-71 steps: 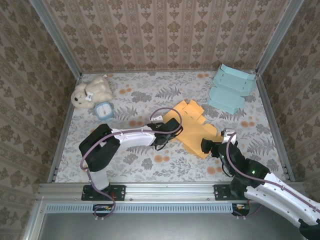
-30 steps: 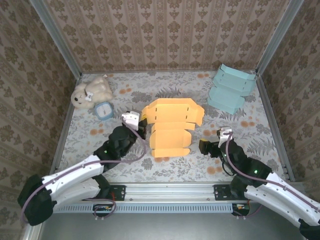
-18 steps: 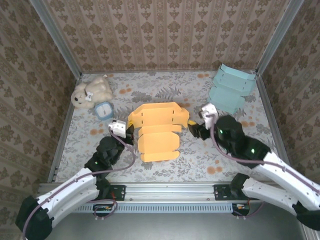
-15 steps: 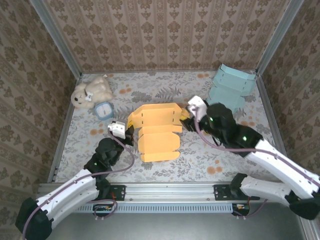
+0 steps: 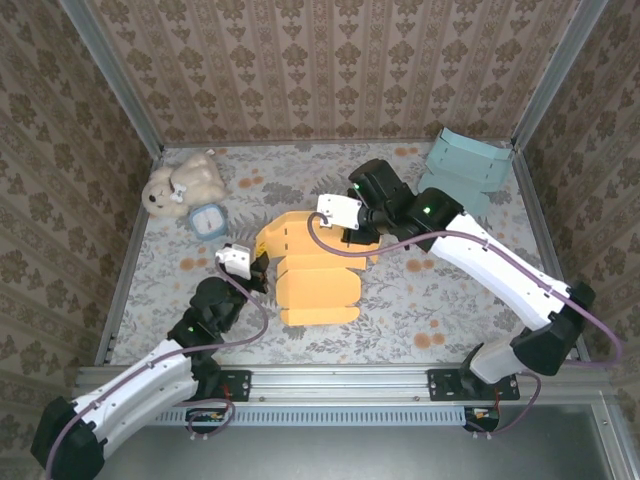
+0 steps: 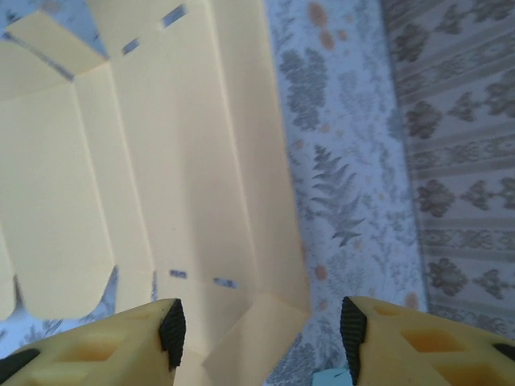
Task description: Fold the paper box
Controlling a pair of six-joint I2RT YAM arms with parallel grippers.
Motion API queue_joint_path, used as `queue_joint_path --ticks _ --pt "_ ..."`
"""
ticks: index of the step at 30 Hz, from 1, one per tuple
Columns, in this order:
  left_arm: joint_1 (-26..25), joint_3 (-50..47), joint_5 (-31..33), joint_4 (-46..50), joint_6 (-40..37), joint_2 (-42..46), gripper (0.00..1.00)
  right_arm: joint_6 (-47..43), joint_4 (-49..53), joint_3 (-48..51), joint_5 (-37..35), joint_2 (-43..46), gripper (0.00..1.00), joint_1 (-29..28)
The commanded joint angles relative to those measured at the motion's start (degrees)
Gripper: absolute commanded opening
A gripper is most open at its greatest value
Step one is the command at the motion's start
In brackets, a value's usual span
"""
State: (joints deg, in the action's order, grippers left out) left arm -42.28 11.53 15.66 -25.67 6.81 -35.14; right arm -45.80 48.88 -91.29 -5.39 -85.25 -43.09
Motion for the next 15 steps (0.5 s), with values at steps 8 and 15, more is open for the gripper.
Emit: queue_joint_path --ticks 8,15 --pt "0.3 0.8 -0.9 -1.4 -0.9 -1.1 0.00 -6.4 7.2 -8.9 4.4 -8.7 0.52 3.4" --pt "0.2 0.8 -0.8 -1.4 -1.0 -1.2 0.00 -7.2 10.5 -13.9 6.0 -13.8 0.43 4.4"
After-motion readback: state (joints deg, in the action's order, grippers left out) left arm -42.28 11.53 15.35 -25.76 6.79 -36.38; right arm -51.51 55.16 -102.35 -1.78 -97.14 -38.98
